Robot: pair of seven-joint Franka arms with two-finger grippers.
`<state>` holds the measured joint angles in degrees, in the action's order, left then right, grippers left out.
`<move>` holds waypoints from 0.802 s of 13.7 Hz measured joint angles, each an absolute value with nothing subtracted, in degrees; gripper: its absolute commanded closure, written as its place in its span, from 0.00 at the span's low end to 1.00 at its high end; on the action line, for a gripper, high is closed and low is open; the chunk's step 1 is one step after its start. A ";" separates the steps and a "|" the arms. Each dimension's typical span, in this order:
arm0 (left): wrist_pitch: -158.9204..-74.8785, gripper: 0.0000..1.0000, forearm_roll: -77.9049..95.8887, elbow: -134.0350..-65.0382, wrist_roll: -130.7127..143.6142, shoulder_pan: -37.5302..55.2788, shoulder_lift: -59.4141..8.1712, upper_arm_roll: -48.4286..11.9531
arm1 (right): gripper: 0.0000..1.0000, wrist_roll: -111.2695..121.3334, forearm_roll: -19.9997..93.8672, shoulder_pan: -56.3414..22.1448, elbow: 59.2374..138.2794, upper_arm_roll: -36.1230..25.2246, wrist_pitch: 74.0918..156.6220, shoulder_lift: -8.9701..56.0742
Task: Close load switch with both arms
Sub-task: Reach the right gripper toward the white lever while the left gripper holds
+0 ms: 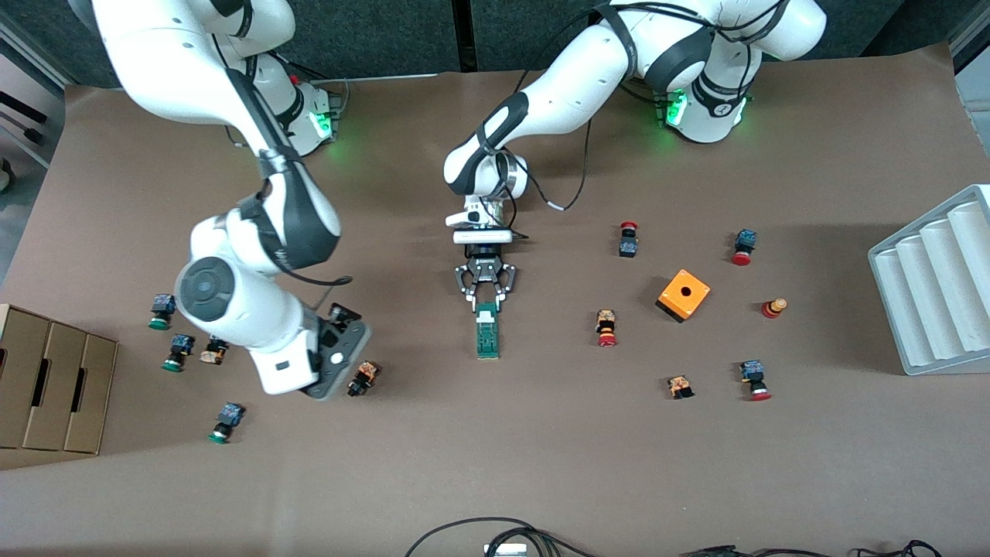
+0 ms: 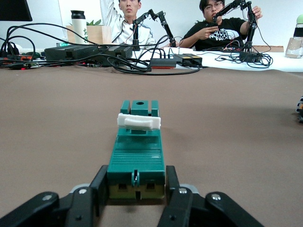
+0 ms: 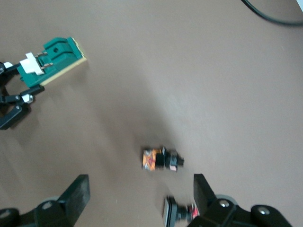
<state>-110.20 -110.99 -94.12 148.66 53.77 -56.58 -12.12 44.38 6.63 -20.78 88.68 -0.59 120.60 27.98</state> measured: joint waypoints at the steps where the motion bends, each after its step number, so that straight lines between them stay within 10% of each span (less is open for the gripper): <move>1: -110.20 0.47 -111.00 -94.12 148.66 53.77 -56.58 -12.12 | 0.02 44.61 6.63 -21.91 88.68 -0.58 122.09 28.60; 11: -109.88 0.50 -110.99 -94.15 148.66 53.80 -56.61 -12.14 | 0.03 45.66 6.63 -29.68 88.72 -0.59 129.13 35.48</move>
<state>-109.88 -110.99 -94.15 148.66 53.80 -56.61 -12.14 45.66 6.63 -29.68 88.72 -0.59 129.13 35.48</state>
